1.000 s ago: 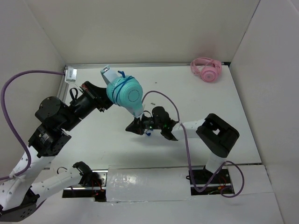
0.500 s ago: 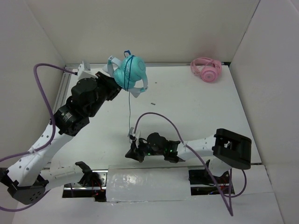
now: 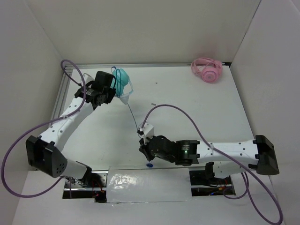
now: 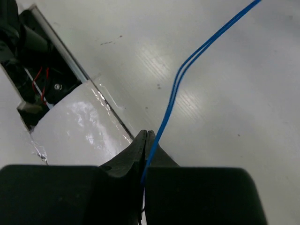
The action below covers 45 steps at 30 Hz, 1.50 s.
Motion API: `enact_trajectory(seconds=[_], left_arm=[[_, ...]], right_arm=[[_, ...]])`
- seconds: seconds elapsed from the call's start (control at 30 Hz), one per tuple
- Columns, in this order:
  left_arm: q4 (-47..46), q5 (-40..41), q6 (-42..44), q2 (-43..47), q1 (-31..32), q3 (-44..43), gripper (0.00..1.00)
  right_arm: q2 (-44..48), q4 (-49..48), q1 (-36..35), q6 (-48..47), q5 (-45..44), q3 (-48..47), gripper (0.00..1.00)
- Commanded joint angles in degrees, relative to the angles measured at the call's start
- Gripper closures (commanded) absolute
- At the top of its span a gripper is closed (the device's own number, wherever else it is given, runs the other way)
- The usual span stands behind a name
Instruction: Wrap the headphones
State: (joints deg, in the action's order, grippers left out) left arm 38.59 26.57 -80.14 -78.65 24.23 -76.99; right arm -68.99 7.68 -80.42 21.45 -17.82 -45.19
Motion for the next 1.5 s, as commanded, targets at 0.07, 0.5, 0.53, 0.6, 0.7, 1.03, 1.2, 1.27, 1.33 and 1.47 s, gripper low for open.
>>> enact_trajectory(seconds=[0.07, 0.5, 0.53, 0.6, 0.7, 1.03, 1.2, 1.27, 1.33, 1.47], left_arm=[[1.65, -3.71, -9.84, -5.08, -4.71, -3.07, 1.0], [4.95, -16.28, -12.15, -16.01, -7.53, -9.96, 1.0], [3.53, -17.15, -11.28, -14.44, -7.79, -9.15, 1.0], [1.41, -19.0, -10.57, -13.2, -8.23, -8.09, 1.0], [2.19, -19.01, -10.04, -11.09, -8.32, -8.78, 1.0], [5.17, -10.22, -11.61, -11.96, -5.51, -6.6, 1.0], [3.96, -7.51, -8.55, -13.02, -2.36, -3.7, 1.0], [-1.04, -6.71, -2.52, -10.66, -1.12, 0.68, 1.0], [-9.96, -7.4, 6.25, -5.67, 0.55, 7.86, 1.0], [-26.26, -14.86, 20.88, 5.94, 2.31, 21.86, 1.0]], right_arm=[[5.96, 20.95, -2.54, 6.24, -9.86, -8.24, 1.0], [0.0, 17.38, -5.01, -4.67, -3.19, -14.76, 1.0], [0.17, 16.58, -4.31, -4.67, -1.88, -14.14, 1.0], [0.09, 13.95, -3.43, -4.41, -0.02, -11.6, 1.0], [-2.01, 12.45, -2.55, -4.75, 3.84, -11.32, 1.0], [0.43, 14.2, -6.5, -12.57, 6.39, -19.49, 1.0], [2.28, 16.39, -6.59, -17.93, 3.17, -25.38, 1.0], [2.37, 18.77, -6.42, -19.86, -3.77, -27.66, 1.0], [3.16, 19.82, -5.8, -20.83, -9.13, -29.07, 1.0], [4.48, 20.18, 2.6, -24.87, -10.92, -29.96, 1.0]])
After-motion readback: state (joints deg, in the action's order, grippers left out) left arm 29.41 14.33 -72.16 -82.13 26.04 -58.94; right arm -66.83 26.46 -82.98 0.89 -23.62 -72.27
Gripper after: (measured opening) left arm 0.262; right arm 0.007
